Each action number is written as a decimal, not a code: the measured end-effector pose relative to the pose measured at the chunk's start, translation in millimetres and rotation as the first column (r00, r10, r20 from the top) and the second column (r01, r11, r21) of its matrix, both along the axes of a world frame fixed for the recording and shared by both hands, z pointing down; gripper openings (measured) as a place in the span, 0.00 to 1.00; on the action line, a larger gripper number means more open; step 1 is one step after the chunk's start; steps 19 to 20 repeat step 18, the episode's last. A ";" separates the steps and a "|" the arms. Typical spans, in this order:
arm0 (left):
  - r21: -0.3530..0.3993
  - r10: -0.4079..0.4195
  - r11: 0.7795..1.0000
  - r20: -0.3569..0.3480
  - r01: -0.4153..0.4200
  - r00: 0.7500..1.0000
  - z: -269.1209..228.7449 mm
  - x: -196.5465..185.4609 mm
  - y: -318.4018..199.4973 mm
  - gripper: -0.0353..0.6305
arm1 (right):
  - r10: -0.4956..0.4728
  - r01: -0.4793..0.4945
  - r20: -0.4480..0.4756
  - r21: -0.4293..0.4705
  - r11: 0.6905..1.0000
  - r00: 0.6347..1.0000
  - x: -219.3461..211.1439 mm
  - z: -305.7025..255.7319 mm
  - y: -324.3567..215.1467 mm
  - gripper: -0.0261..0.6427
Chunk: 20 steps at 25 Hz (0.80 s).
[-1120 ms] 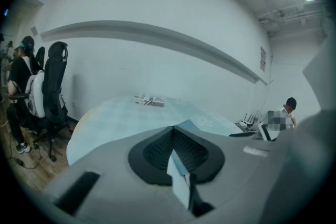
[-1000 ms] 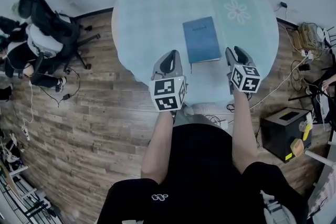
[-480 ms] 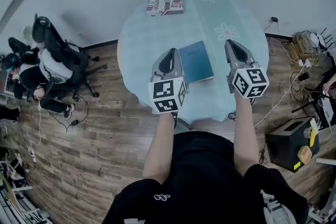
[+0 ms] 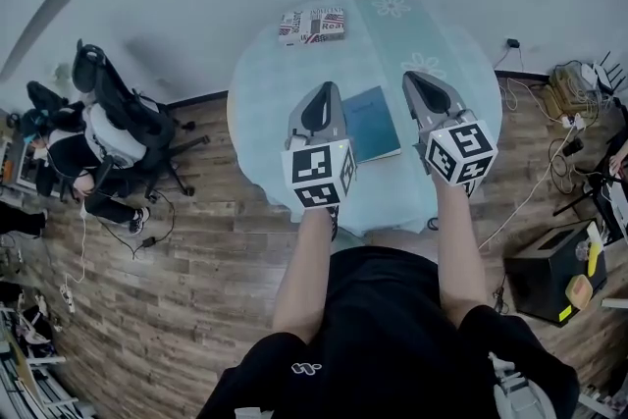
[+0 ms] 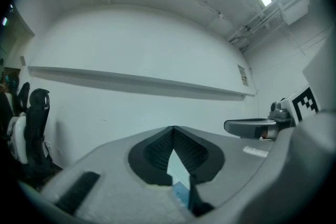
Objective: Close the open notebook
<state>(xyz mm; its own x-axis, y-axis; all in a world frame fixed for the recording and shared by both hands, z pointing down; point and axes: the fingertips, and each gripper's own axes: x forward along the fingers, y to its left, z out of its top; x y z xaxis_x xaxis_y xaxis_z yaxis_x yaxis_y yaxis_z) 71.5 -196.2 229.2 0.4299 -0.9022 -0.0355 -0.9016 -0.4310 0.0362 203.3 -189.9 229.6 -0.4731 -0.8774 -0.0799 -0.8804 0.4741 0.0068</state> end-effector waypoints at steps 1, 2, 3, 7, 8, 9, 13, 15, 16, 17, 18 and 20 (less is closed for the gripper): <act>-0.002 0.002 1.000 0.002 -0.002 1.000 1.0 0.4 1.4 0.06 | -0.003 0.003 0.001 -0.004 1.000 1.000 -0.7 1.8 1.5 0.06; -0.004 0.003 1.000 0.003 -0.003 1.000 1.9 0.7 2.9 0.06 | -0.006 0.006 0.002 -0.006 1.000 1.000 -1.1 3.1 3.6 0.06; -0.005 0.005 1.000 0.002 -0.004 1.000 2.5 1.2 4.5 0.06 | -0.009 0.009 0.000 -0.006 1.000 1.000 -1.3 4.0 5.8 0.06; -0.013 0.013 1.000 0.000 -0.013 1.000 8.7 5.0 9.3 0.06 | -0.008 0.008 -0.011 -0.013 1.000 1.000 0.1 7.4 9.5 0.06; -0.021 0.014 1.000 -0.001 -0.014 1.000 12.2 5.6 11.0 0.06 | -0.007 0.006 -0.012 -0.016 1.000 1.000 1.4 9.1 11.1 0.06; -0.029 0.013 0.999 -0.002 -0.013 1.000 15.9 6.0 13.2 0.06 | -0.006 0.006 -0.014 -0.019 1.000 1.000 2.7 10.6 13.3 0.06; -0.047 0.016 0.999 0.003 -0.016 1.000 23.3 7.9 18.5 0.06 | -0.009 0.008 -0.024 -0.022 1.000 1.000 2.8 11.7 18.3 0.06; -0.050 0.020 0.999 0.006 -0.020 1.000 24.3 9.5 17.1 0.06 | -0.010 0.009 -0.031 -0.028 1.000 0.999 1.9 12.6 16.2 0.06; -0.051 0.021 0.998 0.008 -0.021 1.000 24.9 10.2 16.2 0.06 | -0.011 0.010 -0.033 -0.031 0.999 0.999 1.8 13.3 15.2 0.06; -0.053 0.022 0.998 0.009 -0.021 1.000 25.6 10.7 15.4 0.06 | -0.012 0.011 -0.034 -0.034 0.999 0.999 1.8 13.9 14.4 0.06; -0.055 0.022 0.998 0.010 -0.021 1.000 26.3 11.1 14.6 0.06 | -0.014 0.012 -0.035 -0.036 0.999 0.999 1.9 14.4 13.7 0.06; -0.055 0.022 0.998 0.010 -0.021 1.000 26.3 11.1 14.6 0.06 | -0.014 0.012 -0.035 -0.036 0.999 0.999 1.9 14.4 13.7 0.06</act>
